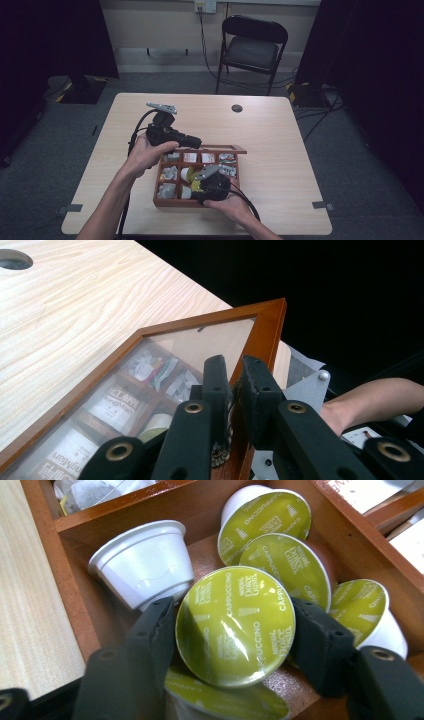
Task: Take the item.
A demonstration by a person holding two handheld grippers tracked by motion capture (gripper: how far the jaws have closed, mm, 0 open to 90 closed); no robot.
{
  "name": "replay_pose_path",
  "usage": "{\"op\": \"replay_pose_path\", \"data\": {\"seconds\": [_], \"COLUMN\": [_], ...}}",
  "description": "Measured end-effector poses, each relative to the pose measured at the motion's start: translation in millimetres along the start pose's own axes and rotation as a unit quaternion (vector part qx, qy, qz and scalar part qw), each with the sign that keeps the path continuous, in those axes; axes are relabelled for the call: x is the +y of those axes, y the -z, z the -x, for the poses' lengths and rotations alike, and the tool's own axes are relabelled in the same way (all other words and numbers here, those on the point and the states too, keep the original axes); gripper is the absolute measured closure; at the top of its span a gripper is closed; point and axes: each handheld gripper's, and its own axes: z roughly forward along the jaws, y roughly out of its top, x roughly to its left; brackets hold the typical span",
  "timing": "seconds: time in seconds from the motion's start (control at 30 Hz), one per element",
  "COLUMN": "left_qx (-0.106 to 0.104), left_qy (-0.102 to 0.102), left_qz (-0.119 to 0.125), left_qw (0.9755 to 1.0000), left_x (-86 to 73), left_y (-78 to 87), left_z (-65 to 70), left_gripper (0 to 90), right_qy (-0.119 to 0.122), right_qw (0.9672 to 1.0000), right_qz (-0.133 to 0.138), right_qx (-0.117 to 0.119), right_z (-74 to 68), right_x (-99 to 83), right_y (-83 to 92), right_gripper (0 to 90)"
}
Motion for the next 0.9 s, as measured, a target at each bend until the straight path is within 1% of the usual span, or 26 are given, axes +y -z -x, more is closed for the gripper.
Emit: {"op": "replay_pose_path", "data": {"seconds": [0.03, 0.07, 0.13, 0.27, 0.3, 0.43, 0.53, 0.73, 0.77, 0.83, 0.9], "left_qx": [0.001, 0.001, 0.001, 0.001, 0.001, 0.001, 0.0, -0.001, -0.002, -0.002, 0.0], "left_qy": [0.0, 0.0, 0.0, -0.001, -0.001, -0.001, 0.002, 0.002, 0.002, 0.002, 0.005], "left_qz": [0.0, 0.0, 0.001, -0.001, -0.001, -0.001, 0.0, -0.001, -0.001, 0.0, 0.002], "left_qw": [1.0, 1.0, 1.0, 1.0, 1.0, 1.0, 1.0, 1.0, 1.0, 1.0, 1.0], "left_x": [0.0, 0.1, 0.0, -0.1, -0.1, -0.1, 0.2, 0.2, 0.2, 0.4, 0.8], "left_y": [-0.1, -0.1, -0.2, -0.2, -0.3, -0.4, -0.3, -0.2, -0.2, -0.1, -0.2], "left_z": [0.1, 0.1, 0.2, 0.3, 0.3, 0.5, 0.1, -0.3, -0.3, -0.4, -0.5], "left_gripper": [81.6, 81.7, 81.7, 81.7, 81.7, 81.7, 81.6, 81.7, 81.7, 81.7, 81.7], "right_qy": [-0.002, -0.01, -0.009, -0.006, -0.01, -0.004, -0.012, -0.019, -0.024, -0.022, -0.032], "right_qw": [1.0, 0.9999, 0.9999, 0.9999, 0.9999, 0.9999, 0.9997, 0.9994, 0.9992, 0.999, 0.9983], "right_qz": [-0.002, -0.007, -0.012, -0.011, -0.008, 0.001, 0.014, 0.026, 0.03, 0.036, 0.046], "right_qx": [0.003, 0.007, 0.004, -0.003, -0.002, -0.012, -0.013, -0.012, -0.012, -0.015, -0.014], "right_z": [0.5, 1.3, 2.7, 1.5, 0.6, -0.5, 0.0, 0.1, -0.1, 0.5, 0.2], "right_x": [0.2, 0.7, 1.3, 1.5, 1.2, -0.4, -1.7, -4.1, -4.5, -5.0, -5.7], "right_y": [-0.1, -0.5, -1.4, -1.4, -1.1, 0.7, 3.5, 8.2, 9.8, 12.6, 16.3], "right_gripper": [38.9, 39.5, 39.7, 40.0, 40.1, 40.1, 40.1, 40.1, 40.1, 40.1, 40.1]}}
